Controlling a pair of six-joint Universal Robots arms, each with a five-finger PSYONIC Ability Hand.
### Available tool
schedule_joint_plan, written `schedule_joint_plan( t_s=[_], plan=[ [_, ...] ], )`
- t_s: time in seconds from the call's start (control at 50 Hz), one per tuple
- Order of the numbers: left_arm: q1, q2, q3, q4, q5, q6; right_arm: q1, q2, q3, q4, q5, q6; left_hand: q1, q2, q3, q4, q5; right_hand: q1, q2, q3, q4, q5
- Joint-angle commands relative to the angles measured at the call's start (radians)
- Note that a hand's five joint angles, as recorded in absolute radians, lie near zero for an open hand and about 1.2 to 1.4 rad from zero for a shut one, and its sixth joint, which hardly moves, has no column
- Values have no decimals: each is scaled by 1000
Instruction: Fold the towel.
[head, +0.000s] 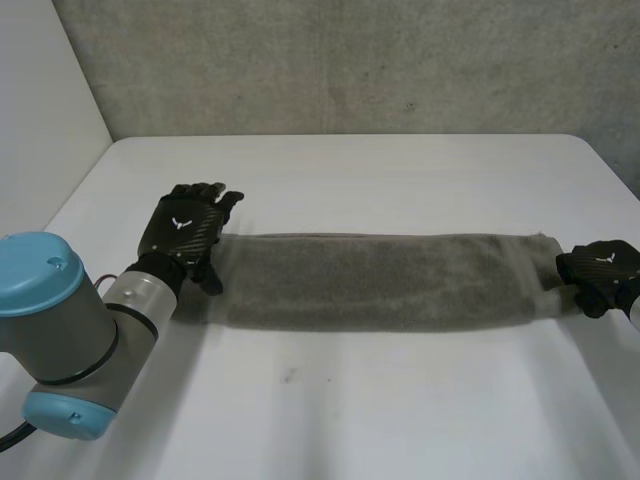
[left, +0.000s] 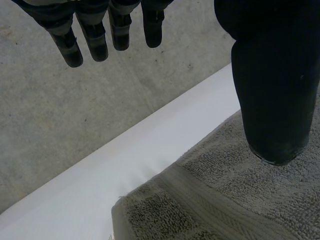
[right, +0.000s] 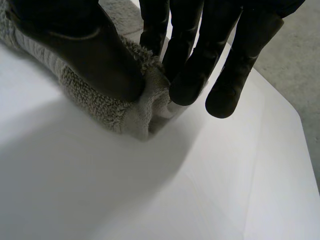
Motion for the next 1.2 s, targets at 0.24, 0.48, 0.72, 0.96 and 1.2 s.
schedule_joint_plan(
  t_s=[0.24, 0.48, 0.72, 0.96, 1.2],
  plan=[
    [3, -2, -3, -1, 0, 0, -227, 55, -154, 31, -5, -17, 3, 9, 7, 7, -26, 69, 84, 51, 53, 58],
    [9, 3, -2, 0, -3, -2, -159, 22, -283, 181, -4, -75, 3, 9, 7, 7, -26, 69, 84, 51, 53, 58],
    [9, 3, -2, 0, -3, -2, 477, 1, -439, 155, 105, 68, 3, 9, 7, 7, -26, 69, 84, 51, 53, 58],
    [14, 3, -2, 0, 0, -2, 884, 253, -605, 152, 119, 66, 3, 9, 7, 7, -26, 69, 84, 51, 53, 58],
    [15, 2, -2, 0, 0, -2, 921, 267, -606, 189, 119, 55, 3, 9, 7, 7, -26, -30, -15, -48, -45, -41]
  ],
)
